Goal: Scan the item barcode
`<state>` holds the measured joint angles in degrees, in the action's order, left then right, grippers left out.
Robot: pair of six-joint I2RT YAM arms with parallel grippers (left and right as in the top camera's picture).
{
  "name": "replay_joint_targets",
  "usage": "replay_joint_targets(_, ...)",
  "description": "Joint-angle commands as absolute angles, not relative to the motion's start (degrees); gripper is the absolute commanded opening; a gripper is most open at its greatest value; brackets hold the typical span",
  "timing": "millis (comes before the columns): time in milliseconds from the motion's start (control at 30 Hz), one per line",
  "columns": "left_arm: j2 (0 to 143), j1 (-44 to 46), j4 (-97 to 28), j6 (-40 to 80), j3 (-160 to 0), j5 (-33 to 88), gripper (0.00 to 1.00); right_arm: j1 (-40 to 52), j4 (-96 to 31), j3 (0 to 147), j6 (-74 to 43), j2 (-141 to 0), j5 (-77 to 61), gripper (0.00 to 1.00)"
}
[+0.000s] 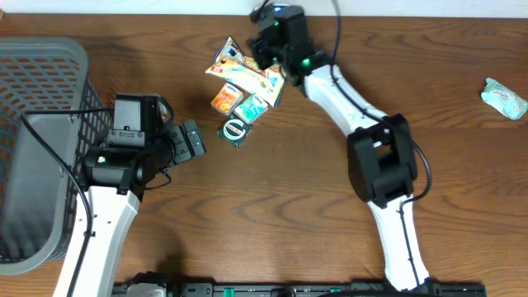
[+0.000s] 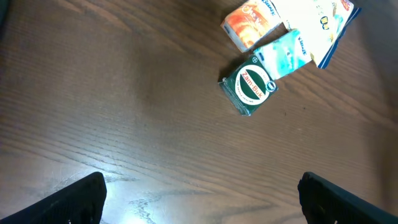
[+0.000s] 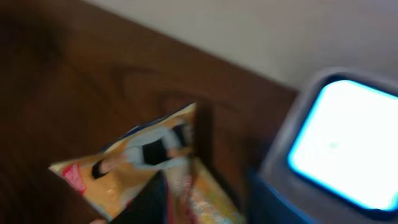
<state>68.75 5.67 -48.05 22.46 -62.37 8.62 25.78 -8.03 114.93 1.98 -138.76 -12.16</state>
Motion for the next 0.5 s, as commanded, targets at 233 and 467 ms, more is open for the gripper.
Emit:
replay_joint_targets(233, 68.86, 5.32, -48.18, 22.31, -62.87, 7.88, 0.98, 28.01, -9.13, 115.37, 7.86, -147.2, -8.97, 0.54)
replay_joint_targets(467, 68.86, 5.32, -48.21, 22.31, -62.87, 7.86, 0.98, 27.31, -15.59, 115.37, 10.5, -148.42, -9.15, 0.29)
